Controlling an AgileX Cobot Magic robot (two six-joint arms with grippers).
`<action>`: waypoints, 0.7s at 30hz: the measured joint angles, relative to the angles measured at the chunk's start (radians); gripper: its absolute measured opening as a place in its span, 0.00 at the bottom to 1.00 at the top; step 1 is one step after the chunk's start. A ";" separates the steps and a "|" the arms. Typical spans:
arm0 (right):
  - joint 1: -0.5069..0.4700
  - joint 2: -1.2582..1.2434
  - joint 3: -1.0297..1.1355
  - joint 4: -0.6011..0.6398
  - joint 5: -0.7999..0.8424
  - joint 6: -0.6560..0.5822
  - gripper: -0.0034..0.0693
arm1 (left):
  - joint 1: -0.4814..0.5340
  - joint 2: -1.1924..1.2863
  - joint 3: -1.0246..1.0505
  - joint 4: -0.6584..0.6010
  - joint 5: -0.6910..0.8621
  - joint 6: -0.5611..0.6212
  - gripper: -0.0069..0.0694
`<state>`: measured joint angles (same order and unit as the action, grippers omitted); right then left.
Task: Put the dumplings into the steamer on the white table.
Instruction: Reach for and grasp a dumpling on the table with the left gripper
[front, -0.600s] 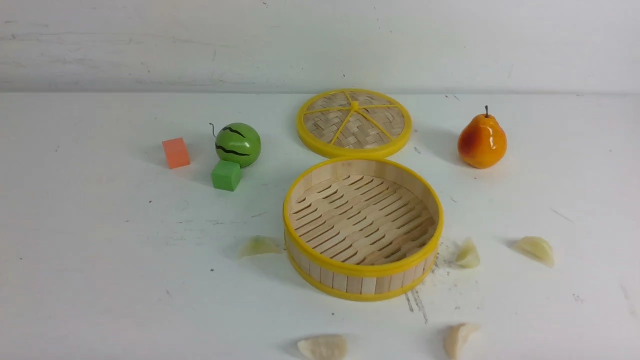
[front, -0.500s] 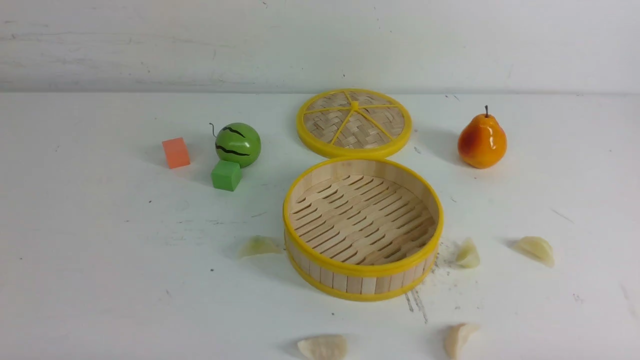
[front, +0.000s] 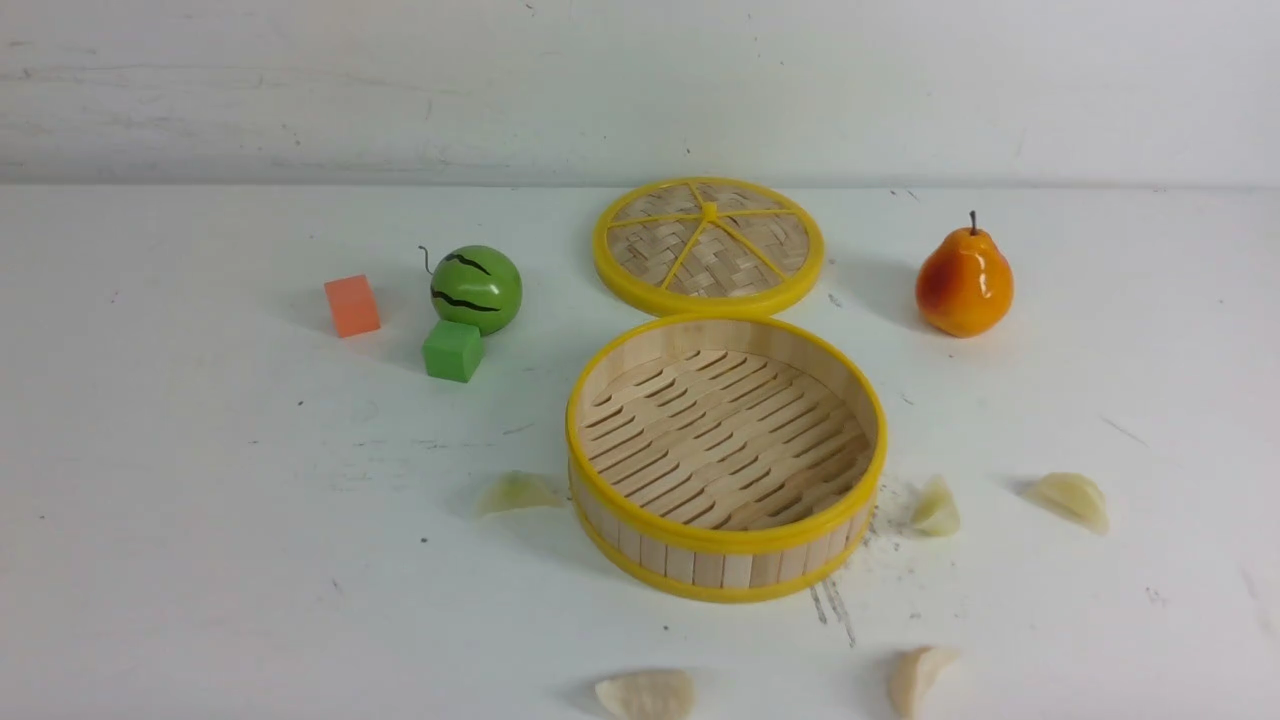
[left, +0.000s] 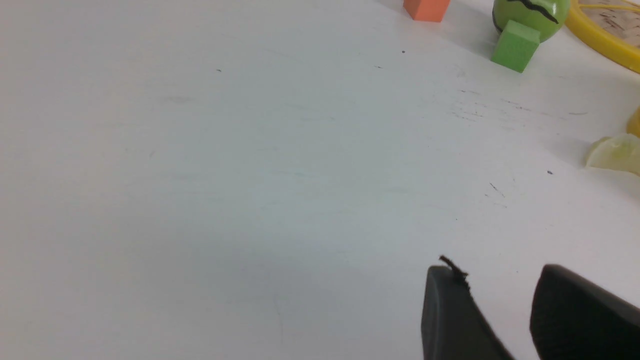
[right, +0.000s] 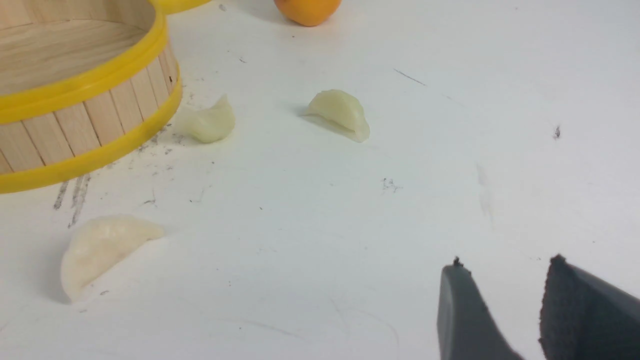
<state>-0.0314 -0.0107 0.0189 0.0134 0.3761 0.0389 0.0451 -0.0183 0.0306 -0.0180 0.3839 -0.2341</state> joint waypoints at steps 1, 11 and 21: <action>0.000 0.000 0.000 0.000 0.000 0.000 0.38 | 0.000 0.000 0.000 0.000 0.000 0.000 0.40; 0.000 0.000 0.000 0.000 0.000 0.000 0.38 | 0.000 0.000 0.000 0.000 0.000 0.000 0.40; 0.000 0.000 0.000 0.016 0.000 0.000 0.38 | 0.000 0.000 0.000 0.000 0.000 0.000 0.40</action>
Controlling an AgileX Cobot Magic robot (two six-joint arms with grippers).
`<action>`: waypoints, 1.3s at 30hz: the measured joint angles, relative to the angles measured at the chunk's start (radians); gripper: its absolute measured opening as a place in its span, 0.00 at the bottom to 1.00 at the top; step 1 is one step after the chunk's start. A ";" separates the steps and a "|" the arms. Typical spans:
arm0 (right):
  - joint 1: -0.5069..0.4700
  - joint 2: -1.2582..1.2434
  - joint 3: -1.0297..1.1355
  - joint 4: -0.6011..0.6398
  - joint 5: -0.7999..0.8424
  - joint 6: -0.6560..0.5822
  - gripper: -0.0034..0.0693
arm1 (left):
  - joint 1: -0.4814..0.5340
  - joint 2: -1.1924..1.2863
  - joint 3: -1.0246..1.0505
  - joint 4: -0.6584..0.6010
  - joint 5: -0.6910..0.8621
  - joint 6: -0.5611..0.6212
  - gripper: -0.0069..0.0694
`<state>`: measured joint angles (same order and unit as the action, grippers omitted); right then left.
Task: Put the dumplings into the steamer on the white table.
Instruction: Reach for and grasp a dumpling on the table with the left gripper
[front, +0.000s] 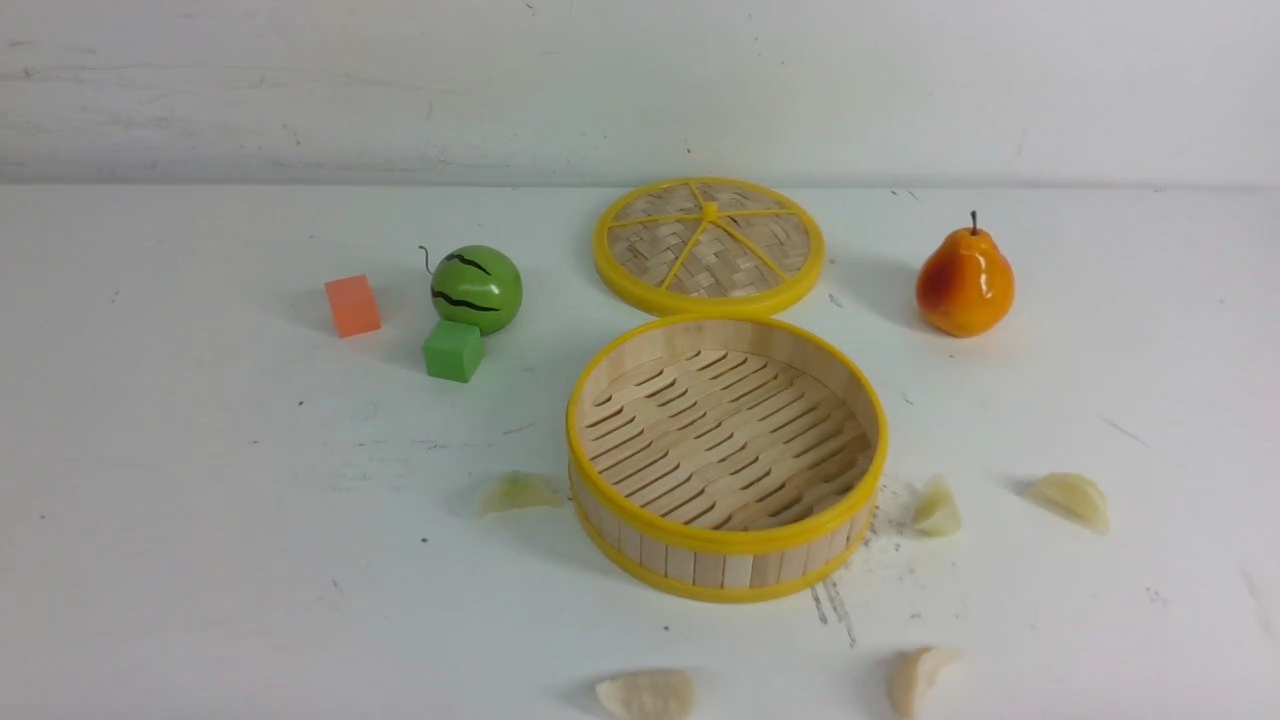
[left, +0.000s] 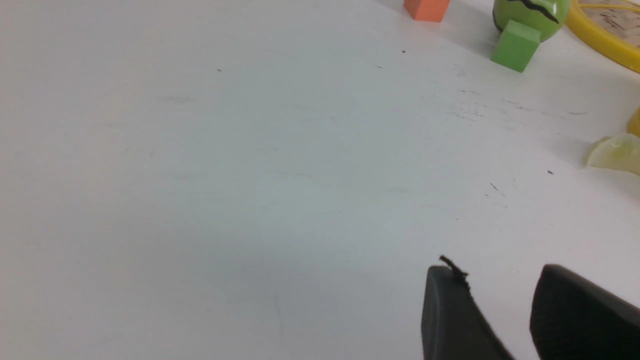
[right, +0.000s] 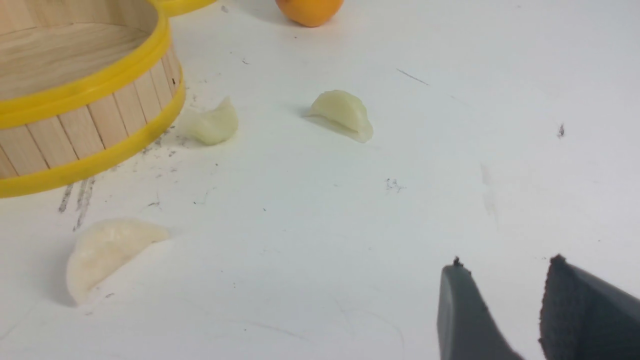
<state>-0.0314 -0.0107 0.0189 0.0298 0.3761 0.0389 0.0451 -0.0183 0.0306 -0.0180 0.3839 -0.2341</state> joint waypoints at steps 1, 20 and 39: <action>0.000 0.000 0.000 0.007 0.000 0.000 0.38 | 0.000 0.000 0.000 0.000 0.000 0.000 0.40; 0.000 0.000 0.007 0.817 -0.054 0.321 0.38 | 0.000 0.000 0.000 -0.838 -0.202 -0.512 0.40; 0.000 0.276 -0.322 0.802 -0.051 -0.276 0.05 | -0.001 0.343 -0.493 -0.637 0.266 0.091 0.10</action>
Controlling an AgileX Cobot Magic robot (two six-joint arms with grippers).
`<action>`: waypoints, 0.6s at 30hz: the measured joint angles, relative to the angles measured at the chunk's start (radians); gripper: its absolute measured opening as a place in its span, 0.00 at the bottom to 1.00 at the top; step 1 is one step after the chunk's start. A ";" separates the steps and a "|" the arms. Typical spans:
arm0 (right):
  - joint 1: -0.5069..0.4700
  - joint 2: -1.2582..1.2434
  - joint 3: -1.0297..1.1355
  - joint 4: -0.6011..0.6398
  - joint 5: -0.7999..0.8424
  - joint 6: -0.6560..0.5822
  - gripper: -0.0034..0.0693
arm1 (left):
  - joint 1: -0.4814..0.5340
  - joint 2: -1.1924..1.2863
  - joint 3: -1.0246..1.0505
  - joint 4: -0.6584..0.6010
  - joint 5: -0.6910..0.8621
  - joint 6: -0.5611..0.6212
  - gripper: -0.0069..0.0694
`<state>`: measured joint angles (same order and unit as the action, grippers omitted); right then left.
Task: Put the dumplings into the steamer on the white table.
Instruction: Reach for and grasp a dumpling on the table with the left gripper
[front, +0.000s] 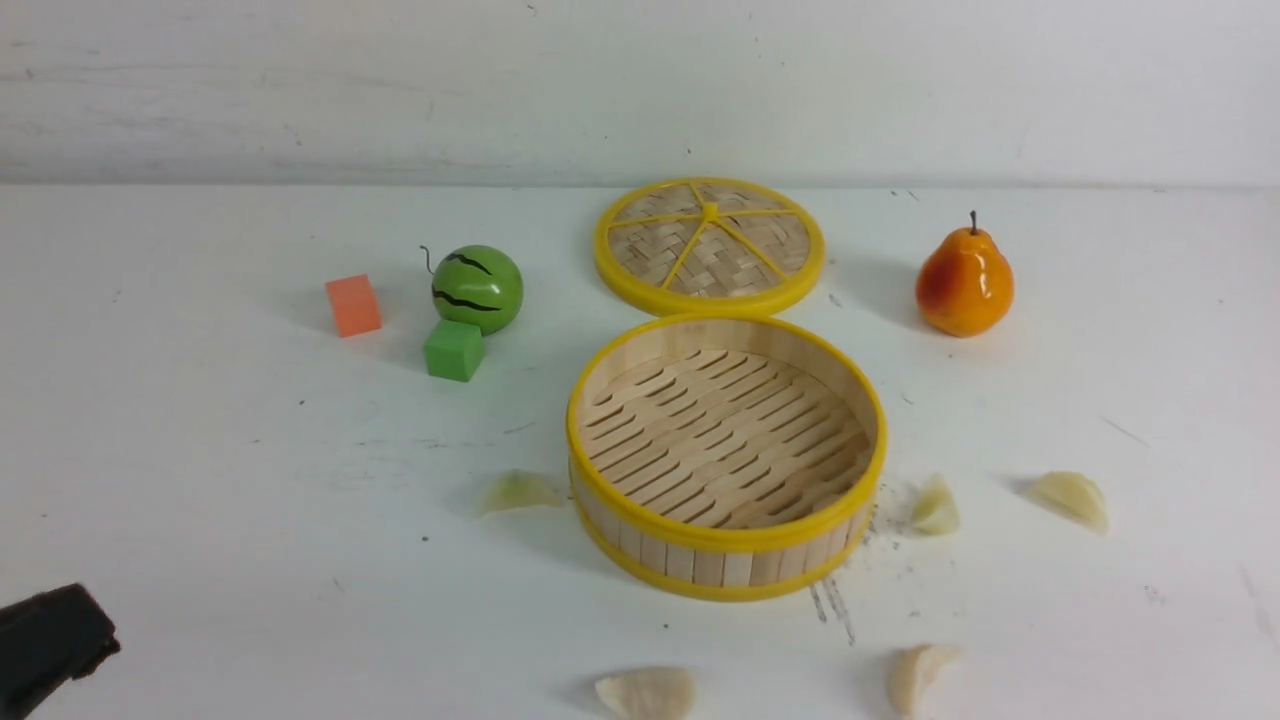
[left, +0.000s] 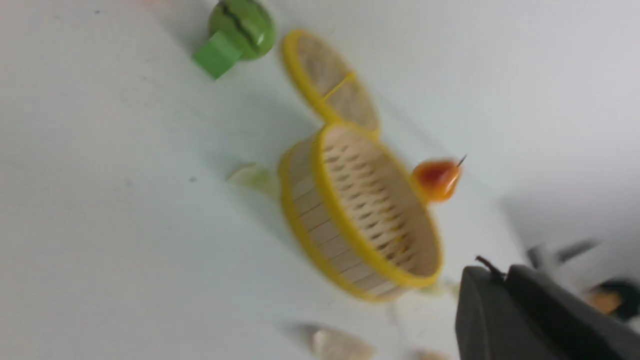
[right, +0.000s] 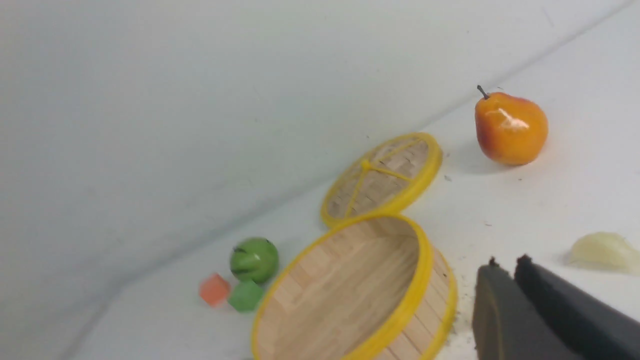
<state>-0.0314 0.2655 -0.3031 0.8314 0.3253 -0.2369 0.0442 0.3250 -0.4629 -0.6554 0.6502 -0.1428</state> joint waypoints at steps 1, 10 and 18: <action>0.000 0.117 -0.099 -0.021 0.066 -0.118 0.02 | 0.000 0.124 -0.099 0.057 0.092 0.053 0.07; 0.102 0.597 -0.455 -0.076 0.508 -0.332 0.02 | -0.057 0.620 -0.503 0.222 0.488 0.304 0.07; 0.238 0.687 -0.535 -0.089 0.625 -0.345 0.03 | -0.252 0.952 -0.671 0.360 0.492 0.378 0.19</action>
<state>0.2064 0.9528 -0.8380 0.7427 0.9502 -0.5820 -0.2077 1.2767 -1.1336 -0.2949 1.1420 0.2351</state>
